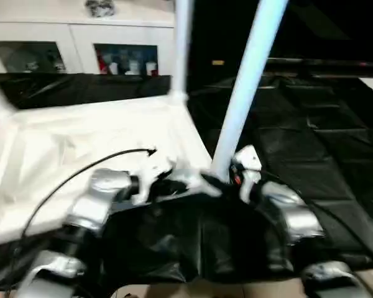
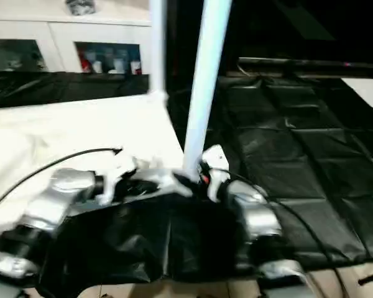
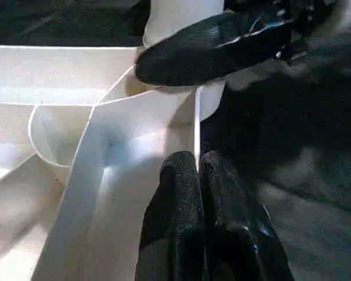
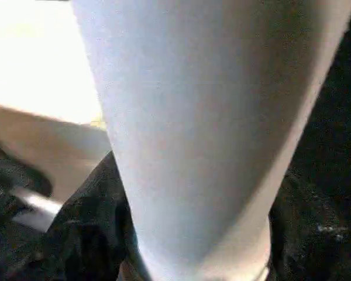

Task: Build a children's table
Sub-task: Rotate leg to tighten

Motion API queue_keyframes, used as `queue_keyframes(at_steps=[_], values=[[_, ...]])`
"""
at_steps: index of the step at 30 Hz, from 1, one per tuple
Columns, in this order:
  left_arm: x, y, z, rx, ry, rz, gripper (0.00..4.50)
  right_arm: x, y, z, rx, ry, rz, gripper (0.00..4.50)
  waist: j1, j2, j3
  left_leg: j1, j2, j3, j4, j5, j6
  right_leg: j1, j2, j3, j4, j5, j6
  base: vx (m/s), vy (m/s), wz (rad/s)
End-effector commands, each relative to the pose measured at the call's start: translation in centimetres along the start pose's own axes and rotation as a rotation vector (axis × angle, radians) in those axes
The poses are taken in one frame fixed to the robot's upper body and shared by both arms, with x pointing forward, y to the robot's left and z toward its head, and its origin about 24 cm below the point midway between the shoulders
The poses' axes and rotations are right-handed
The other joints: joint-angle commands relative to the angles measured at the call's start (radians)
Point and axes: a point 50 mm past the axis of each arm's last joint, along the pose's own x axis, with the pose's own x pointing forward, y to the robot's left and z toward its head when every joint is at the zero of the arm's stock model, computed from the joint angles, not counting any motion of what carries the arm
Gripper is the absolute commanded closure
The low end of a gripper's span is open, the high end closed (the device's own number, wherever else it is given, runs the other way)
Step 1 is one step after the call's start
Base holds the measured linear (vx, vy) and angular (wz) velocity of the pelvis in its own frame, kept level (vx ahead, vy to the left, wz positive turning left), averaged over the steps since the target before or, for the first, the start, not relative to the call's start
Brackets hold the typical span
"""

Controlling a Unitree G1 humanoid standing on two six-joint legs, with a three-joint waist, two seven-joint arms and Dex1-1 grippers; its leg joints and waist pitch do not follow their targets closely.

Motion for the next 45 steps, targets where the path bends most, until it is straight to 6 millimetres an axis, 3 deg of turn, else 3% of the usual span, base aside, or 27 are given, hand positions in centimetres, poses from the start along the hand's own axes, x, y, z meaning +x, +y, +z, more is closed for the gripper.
queue_keyframes(at_steps=[1, 2, 3, 5, 7, 10, 12, 14, 17, 22, 28, 30, 35, 37, 45], values=[[3.0, -1.8, 3.4, 0.038, -0.139, -0.079, 4.50, 1.7, 2.9, -1.6, 0.030, 0.090, 0.022, 1.80, 0.003, 0.023, -0.048, 0.019, 0.019, -0.023, -0.075, -0.393, -0.018, 0.022, -0.045, 0.027, -0.100, -0.541, -0.111, 0.000, 0.000, 0.00], [3.5, -2.1, 3.7, 0.034, -0.149, -0.070, 4.50, 2.2, 3.1, -1.5, 0.038, 0.089, -0.017, 1.80, -0.004, 0.010, -0.050, 0.012, 0.019, -0.023, -0.077, -0.393, -0.019, 0.026, -0.041, 0.025, -0.099, -0.514, -0.116, 0.000, 0.000, 0.00], [3.8, -2.3, 3.9, 0.033, -0.154, -0.072, 4.50, 2.4, 3.2, -1.3, 0.032, 0.084, -0.031, 1.80, -0.004, 0.009, -0.051, 0.012, 0.018, -0.021, -0.076, -0.393, -0.016, 0.027, -0.040, 0.025, -0.097, -0.498, -0.119, 0.000, 0.000, 0.00], [4.0, -2.5, 4.1, 0.032, -0.159, -0.075, 4.50, 2.6, 3.4, -1.2, 0.022, 0.076, -0.040, 1.24, -0.003, 0.011, -0.052, 0.010, 0.017, -0.019, -0.075, -0.384, -0.004, 0.028, -0.039, 0.027, -0.096, -0.469, -0.126, 0.000, 0.000, 0.00], [4.1, -2.8, 4.3, 0.041, -0.170, -0.105, 4.50, 2.8, 3.9, -0.8, 0.000, 0.059, 0.024, 1.10, -0.001, 0.012, -0.055, 0.010, 0.018, -0.017, -0.074, -0.376, 0.000, 0.029, -0.040, 0.029, -0.095, -0.442, -0.132, 0.000, 0.000, 0.00], [3.6, -2.6, 4.1, 0.047, -0.166, -0.116, 4.50, 2.5, 3.7, -0.6, -0.032, 0.055, 0.067, 0.78, 0.001, 0.011, -0.059, 0.001, 0.021, -0.015, -0.073, -0.317, 0.019, 0.040, -0.039, 0.030, -0.079, -0.305, -0.178, 0.000, 0.000, 0.00], [2.9, -2.3, 3.7, 0.057, -0.156, -0.136, 4.50, 2.0, 3.3, -0.2, -0.054, 0.039, 0.145, 0.78, -0.005, 0.007, -0.060, -0.009, 0.018, -0.015, -0.074, -0.292, 0.027, 0.052, -0.038, 0.028, -0.072, -0.266, -0.183, 0.000, 0.000, 0.00], [2.4, -2.1, 3.5, 0.062, -0.149, -0.150, 4.50, 1.6, 3.1, 0.0, -0.074, 0.033, 0.206, 0.78, -0.002, 0.009, -0.064, 0.000, 0.019, -0.012, -0.066, -0.277, 0.043, 0.047, -0.039, 0.030, -0.071, -0.238, -0.196, 0.000, 0.000, 0.00], [1.3, -1.8, 2.8, 0.076, -0.128, -0.191, 4.50, 0.4, 2.7, 0.4, -0.129, 0.023, 0.351, 0.78, 0.003, 0.010, -0.064, 0.001, 0.022, -0.008, -0.062, -0.223, 0.071, 0.051, -0.035, 0.030, -0.058, -0.119, -0.242, 0.017, -0.004, 0.01], [-0.1, -1.3, 2.2, 0.095, -0.095, -0.230, 4.50, -0.9, 2.1, 0.6, -0.161, 0.042, 0.477, 0.78, 0.002, 0.005, -0.059, 0.004, 0.026, -0.006, -0.065, -0.256, 0.072, 0.050, -0.037, 0.029, -0.063, -0.178, -0.252, 0.000, 0.000, 0.00], [-2.4, -0.2, 1.8, 0.110, -0.038, -0.210, 4.50, -2.1, 0.5, 0.9, -0.196, 0.064, 0.495, 0.78, 0.003, 0.005, -0.053, 0.010, 0.026, -0.010, -0.070, -0.319, 0.034, 0.044, -0.039, 0.031, -0.074, -0.330, -0.204, 0.000, 0.000, 0.00], [-2.8, -0.2, 1.9, 0.113, -0.034, -0.210, 4.50, -2.2, 0.4, 1.0, -0.197, 0.062, 0.489, 0.78, 0.003, 0.008, -0.054, 0.011, 0.026, -0.011, -0.070, -0.316, 0.028, 0.042, -0.038, 0.031, -0.074, -0.334, -0.200, 0.000, 0.000, 0.00], [-5.0, -0.5, 1.8, 0.125, 0.046, -0.262, 4.00, -2.5, 0.2, 1.0, -0.196, 0.048, 0.465, 0.67, 0.003, 0.012, -0.057, 0.010, 0.029, -0.013, -0.072, -0.291, 0.021, 0.045, -0.037, 0.031, -0.064, -0.272, -0.221, 0.000, 0.000, 0.00], [-5.5, -0.5, 1.9, 0.136, 0.061, -0.254, 3.82, -2.5, 0.3, 0.9, -0.192, 0.045, 0.462, 0.67, 0.000, 0.009, -0.056, 0.009, 0.026, -0.010, -0.071, -0.279, 0.026, 0.044, -0.033, 0.031, -0.061, -0.244, -0.228, 0.000, 0.000, 0.00], [-4.6, -0.4, 1.4, 0.135, 0.088, -0.188, 3.13, -2.4, 0.5, 0.8, -0.188, 0.049, 0.468, 0.67, 0.003, 0.009, -0.057, 0.009, 0.024, -0.009, -0.069, -0.285, 0.020, 0.045, -0.035, 0.032, -0.064, -0.261, -0.218, 0.000, 0.000, 0.00]])
